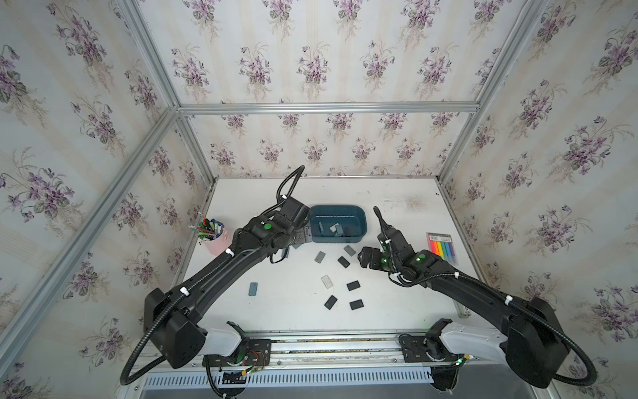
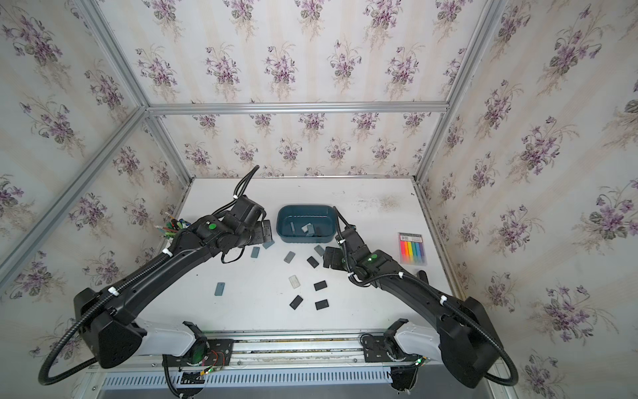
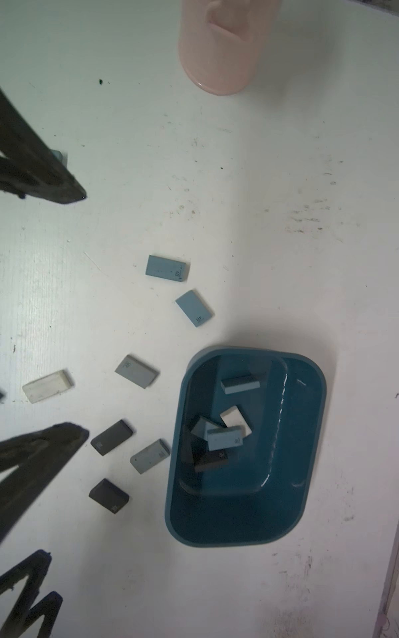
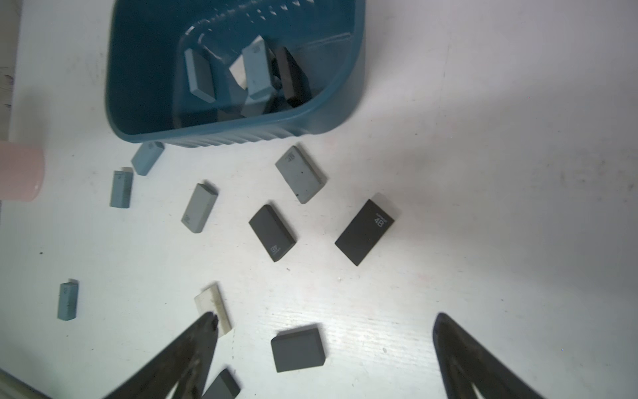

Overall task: Put the eraser in the storage box
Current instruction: Place the eraser in the storage box, then pick up the eraser from the center of the board.

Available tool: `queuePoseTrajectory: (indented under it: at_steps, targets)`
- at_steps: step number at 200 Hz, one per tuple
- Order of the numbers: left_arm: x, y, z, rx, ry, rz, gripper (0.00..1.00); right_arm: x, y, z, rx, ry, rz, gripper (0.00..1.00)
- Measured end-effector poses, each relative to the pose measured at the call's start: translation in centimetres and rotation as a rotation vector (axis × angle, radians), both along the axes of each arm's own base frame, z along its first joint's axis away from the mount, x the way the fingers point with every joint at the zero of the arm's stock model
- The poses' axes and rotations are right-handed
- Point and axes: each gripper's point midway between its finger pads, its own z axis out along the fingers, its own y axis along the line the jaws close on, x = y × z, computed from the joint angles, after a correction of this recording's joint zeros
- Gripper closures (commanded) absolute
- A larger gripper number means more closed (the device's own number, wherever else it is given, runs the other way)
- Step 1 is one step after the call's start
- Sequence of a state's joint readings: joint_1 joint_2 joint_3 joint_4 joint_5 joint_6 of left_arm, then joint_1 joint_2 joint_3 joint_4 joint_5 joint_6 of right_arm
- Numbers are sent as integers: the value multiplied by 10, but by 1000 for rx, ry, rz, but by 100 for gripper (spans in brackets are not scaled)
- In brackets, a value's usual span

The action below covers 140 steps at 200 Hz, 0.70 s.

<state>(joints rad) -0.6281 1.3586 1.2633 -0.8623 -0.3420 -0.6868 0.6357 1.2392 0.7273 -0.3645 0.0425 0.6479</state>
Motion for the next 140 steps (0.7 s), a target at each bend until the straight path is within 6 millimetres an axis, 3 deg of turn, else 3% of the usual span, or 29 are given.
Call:
queuePoseTrajectory:
  at_steps: [41,104,140]
  targets:
    - [-31,21,-45,40,127,43,1,4,1,-35,-66,80,-12,5]
    - [-75,66,-109,25,323,164,1,4,-1,-58,-112,124,-18,8]
    - [-84,75,-119,-19,354,191,1,10,2,-63,-129,132,-20,10]
